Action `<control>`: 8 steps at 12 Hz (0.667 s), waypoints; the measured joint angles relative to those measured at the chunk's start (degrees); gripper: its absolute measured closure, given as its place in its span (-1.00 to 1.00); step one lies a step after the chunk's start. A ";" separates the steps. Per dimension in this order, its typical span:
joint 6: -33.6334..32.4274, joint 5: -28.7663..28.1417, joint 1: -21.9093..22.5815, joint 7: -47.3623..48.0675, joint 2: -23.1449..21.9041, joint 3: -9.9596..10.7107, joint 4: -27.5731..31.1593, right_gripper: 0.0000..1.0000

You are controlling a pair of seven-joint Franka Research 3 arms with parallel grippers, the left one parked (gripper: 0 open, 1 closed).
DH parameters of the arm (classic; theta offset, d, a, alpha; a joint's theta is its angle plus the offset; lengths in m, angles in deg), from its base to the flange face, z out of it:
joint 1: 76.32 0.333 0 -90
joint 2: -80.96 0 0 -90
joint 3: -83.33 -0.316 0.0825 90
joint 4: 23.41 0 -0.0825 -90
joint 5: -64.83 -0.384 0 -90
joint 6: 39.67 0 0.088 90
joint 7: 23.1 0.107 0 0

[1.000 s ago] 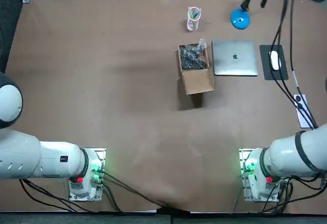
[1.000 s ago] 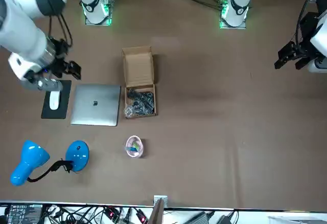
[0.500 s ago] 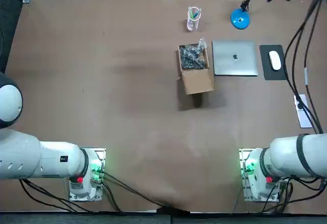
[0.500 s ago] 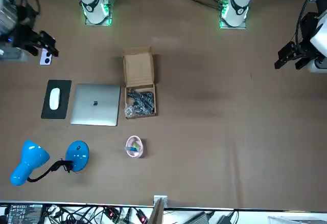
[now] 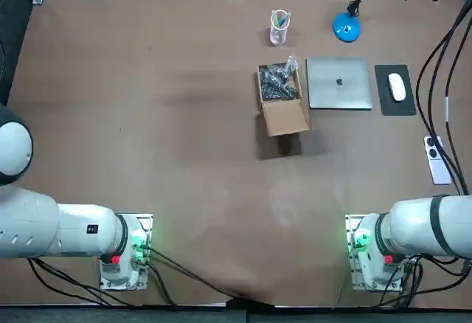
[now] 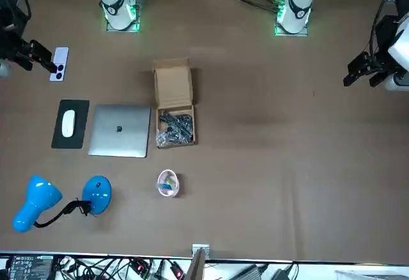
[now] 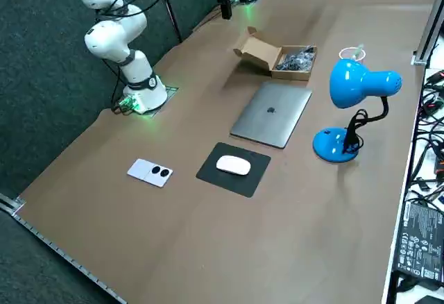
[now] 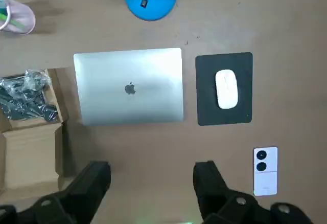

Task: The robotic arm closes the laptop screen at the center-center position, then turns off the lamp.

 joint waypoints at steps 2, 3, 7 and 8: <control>1.44 0.00 0.43 0.11 0.12 0.59 0.72 -1.00; 1.64 0.00 0.56 0.16 0.10 0.59 0.72 -1.00; 1.77 -0.01 0.72 0.23 0.12 0.59 0.72 -1.00; 1.78 -0.01 0.72 0.23 0.13 0.59 0.72 -1.00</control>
